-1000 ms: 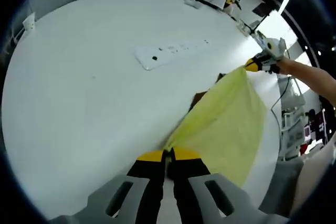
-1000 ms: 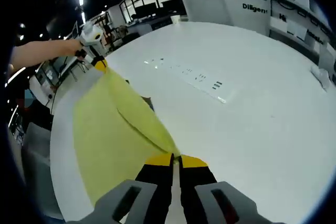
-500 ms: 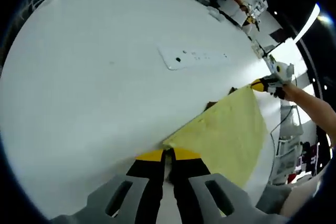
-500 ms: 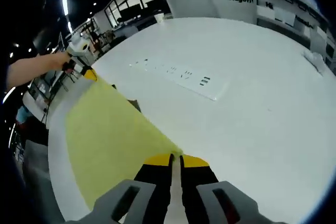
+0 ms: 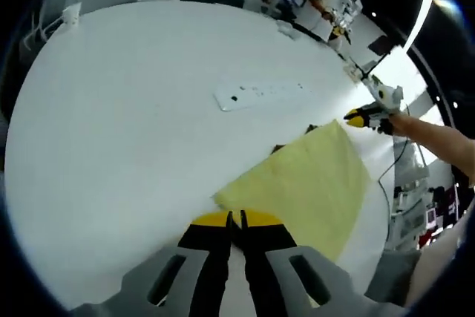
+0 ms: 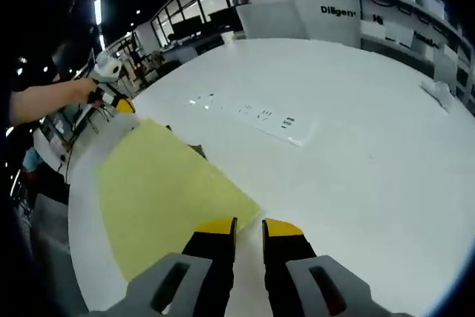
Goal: Fold the garment on the visible template until the final outline fits inside the template.
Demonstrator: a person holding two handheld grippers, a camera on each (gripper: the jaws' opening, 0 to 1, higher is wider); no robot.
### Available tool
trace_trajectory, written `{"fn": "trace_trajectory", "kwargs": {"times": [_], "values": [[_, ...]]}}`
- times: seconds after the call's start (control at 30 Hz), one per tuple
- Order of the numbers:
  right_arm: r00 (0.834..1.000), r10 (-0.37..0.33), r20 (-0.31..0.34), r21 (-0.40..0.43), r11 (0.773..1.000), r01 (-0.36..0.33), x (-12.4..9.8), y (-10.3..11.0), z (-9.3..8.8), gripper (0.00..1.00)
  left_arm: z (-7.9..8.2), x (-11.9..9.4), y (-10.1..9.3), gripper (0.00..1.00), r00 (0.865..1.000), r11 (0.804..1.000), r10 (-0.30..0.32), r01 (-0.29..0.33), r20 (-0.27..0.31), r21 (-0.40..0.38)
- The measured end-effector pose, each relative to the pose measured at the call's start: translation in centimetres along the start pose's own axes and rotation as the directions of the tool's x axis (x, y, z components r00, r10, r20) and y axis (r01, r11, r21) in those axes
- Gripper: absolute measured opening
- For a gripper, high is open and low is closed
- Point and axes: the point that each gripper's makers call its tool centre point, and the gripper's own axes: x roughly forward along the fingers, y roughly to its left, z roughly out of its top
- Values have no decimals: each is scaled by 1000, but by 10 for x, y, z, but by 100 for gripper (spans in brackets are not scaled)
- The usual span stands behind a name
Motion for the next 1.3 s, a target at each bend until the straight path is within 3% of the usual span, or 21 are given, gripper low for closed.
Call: {"fn": "trace_trajectory", "kwargs": {"times": [0.03,0.27,0.4,0.63,0.8,1.0,1.3], "values": [[1000,3,2,-2,1000,-3,-2,2,-2,8,-5,-1,3,3,1000,1000,-5,5,5,4],[997,53,49,-31,998,-52,-23,32,-23,11,-57,-21,-36,10,998,996,-44,41,36,80],[993,89,77,-55,995,-85,-33,55,-42,13,-86,-30,-52,13,996,993,-42,32,84,114],[981,144,129,-56,989,-138,-45,84,-72,17,-122,-32,-66,16,989,992,-21,3,147,122],[978,145,149,-57,989,-138,-48,95,-83,19,-135,-30,-69,20,984,991,4,-28,175,131],[982,139,125,-100,987,-127,-48,106,-96,20,-141,-28,-67,23,981,984,49,-80,190,162],[986,118,115,-108,989,-106,-46,108,-107,20,-149,-10,-78,21,982,982,54,-85,181,167]]}}
